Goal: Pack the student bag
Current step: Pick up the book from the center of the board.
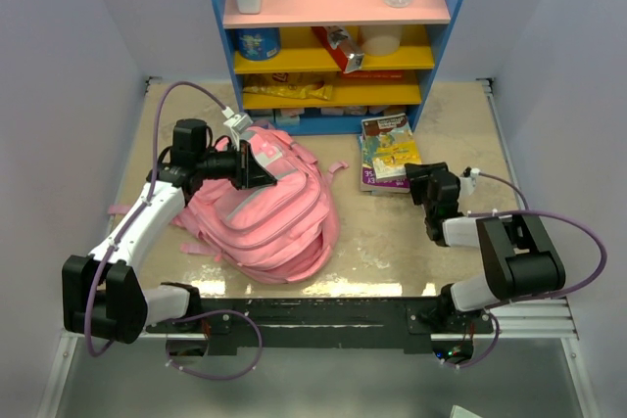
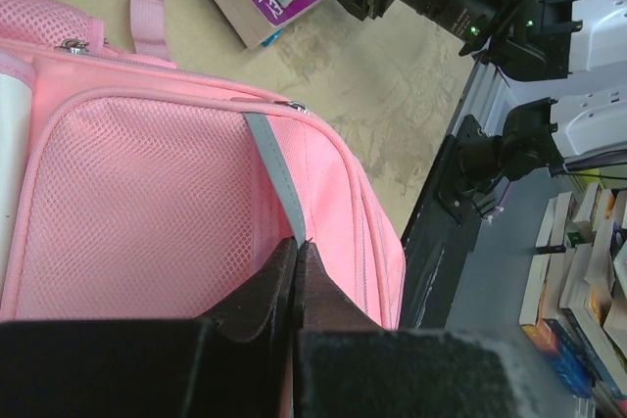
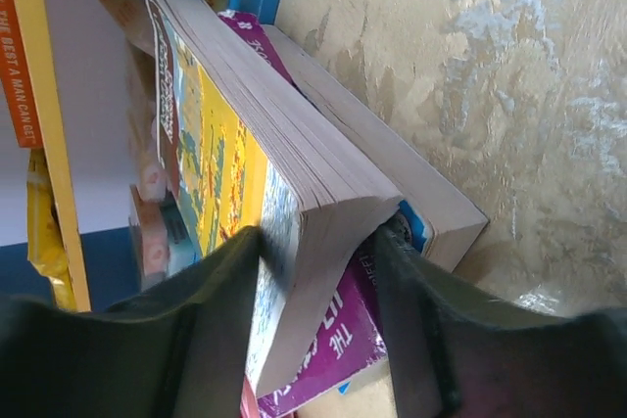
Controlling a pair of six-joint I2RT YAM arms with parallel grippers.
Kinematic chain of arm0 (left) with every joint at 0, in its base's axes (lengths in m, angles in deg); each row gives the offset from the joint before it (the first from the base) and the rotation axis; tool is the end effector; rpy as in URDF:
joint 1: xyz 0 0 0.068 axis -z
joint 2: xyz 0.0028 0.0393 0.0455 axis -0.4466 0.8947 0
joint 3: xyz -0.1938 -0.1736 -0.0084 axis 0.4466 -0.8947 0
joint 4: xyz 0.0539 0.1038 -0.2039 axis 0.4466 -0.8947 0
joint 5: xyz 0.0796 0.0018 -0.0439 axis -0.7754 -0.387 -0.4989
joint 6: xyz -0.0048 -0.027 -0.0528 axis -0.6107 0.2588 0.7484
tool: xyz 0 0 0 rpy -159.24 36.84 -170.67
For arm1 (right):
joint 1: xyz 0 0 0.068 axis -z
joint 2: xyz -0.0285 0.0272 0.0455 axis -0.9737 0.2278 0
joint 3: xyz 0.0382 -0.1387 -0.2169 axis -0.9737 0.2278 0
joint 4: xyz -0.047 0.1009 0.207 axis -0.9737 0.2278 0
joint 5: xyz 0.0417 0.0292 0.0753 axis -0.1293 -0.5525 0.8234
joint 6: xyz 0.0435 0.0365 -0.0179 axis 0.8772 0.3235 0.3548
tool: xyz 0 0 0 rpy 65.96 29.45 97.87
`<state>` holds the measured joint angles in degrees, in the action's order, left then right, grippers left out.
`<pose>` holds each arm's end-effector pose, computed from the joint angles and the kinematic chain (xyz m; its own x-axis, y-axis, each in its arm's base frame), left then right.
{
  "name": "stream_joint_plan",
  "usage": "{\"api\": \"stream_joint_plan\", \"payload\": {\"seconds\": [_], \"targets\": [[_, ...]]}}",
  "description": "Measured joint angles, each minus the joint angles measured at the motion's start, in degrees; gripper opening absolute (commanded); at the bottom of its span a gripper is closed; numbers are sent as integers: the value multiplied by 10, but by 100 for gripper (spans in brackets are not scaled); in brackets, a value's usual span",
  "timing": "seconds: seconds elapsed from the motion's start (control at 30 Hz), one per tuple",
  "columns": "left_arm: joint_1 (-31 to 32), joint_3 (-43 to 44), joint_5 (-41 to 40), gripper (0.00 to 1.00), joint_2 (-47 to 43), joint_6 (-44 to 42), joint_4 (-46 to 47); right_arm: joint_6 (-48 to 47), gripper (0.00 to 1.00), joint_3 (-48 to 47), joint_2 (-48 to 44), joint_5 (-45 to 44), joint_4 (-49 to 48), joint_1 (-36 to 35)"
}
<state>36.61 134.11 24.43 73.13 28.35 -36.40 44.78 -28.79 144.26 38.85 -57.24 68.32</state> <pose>0.2341 -0.0778 0.2774 -0.7210 0.0018 -0.6929 0.6145 0.4636 -0.6383 0.2505 0.0279 0.1485 -0.0552 0.9445 -0.3240 0.3963 0.3185 0.8611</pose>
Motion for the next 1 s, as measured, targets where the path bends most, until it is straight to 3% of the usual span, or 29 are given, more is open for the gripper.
{"api": "stream_joint_plan", "payload": {"seconds": [0.1, 0.13, 0.17, 0.37, 0.6, 0.73, 0.87, 0.97, 1.0], "targets": [[0, 0, 0, 0, 0, 0, 0, 4, 35, 13, 0, -6, -33, 0], [0, 0, 0, 0, 0, 0, 0, 5, 38, 14, 0, -9, -43, 0], [0, -1, 0, 0, 0, 0, 1, 5, 47, 14, 0, -11, -50, 0], [0, -9, 3, 0, -1, 0, 5, 6, 61, 12, 26, -14, -78, 0], [0, -9, 5, 0, -2, 0, 7, 7, 59, -13, 88, -14, -115, 0], [0, -9, 6, 0, -2, 0, 7, 7, 44, -16, 110, -19, -144, 1], [0, -9, 7, 0, -2, 0, 7, 6, 15, -17, 111, -22, -164, 2], [0, -9, 7, 0, -2, 0, 8, 2, 0, -17, 103, -21, -174, 2], [0, -9, 8, 0, -2, 0, 8, -1, 0, -16, 98, -20, -173, 1]]}}
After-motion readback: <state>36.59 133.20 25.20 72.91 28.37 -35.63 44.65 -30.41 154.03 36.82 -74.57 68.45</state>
